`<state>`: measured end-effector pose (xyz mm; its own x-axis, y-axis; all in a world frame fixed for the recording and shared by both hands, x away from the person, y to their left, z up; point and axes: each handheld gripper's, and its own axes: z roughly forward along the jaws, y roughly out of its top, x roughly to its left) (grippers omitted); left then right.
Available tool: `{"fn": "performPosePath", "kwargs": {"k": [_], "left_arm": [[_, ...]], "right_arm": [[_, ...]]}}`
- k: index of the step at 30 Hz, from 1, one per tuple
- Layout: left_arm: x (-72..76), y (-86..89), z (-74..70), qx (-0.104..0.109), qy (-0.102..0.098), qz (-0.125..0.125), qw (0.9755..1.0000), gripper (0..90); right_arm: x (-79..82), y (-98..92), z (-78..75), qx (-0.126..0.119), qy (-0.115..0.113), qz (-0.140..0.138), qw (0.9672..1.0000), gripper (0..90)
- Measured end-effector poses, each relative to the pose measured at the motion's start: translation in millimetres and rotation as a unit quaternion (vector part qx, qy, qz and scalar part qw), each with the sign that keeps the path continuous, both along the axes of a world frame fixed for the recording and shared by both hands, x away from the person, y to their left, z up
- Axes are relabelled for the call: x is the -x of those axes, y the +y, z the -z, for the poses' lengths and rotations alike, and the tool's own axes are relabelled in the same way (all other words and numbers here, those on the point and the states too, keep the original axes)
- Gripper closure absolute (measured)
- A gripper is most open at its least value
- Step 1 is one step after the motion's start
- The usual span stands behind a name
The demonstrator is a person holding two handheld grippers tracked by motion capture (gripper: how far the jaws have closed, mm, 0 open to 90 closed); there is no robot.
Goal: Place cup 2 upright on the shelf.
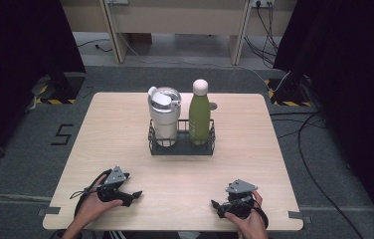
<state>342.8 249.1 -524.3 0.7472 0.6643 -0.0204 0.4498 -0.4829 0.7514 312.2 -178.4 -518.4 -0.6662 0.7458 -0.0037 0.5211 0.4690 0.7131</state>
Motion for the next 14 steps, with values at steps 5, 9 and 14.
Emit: {"fn": "performPosePath", "kwargs": {"k": [5, 9, 14], "left_arm": [[0.0, 0.0, 0.0, 0.000, 0.000, 0.000, 1.0000, 13.6], [0.1, -0.1, 0.1, 0.000, 0.000, 0.000, 1.0000, 13.5], [0.0, -0.1, 0.0, 0.000, 0.000, -0.001, 1.0000, 13.5]], "right_arm": [[-0.2, 0.3, 0.1, 0.001, 0.002, 0.000, 1.0000, 8.5], [-0.4, 0.3, 0.2, 0.002, 0.002, -0.001, 1.0000, 8.2], [-0.3, 0.4, 0.2, 0.001, 0.003, 0.000, 1.0000, 7.9]]}}
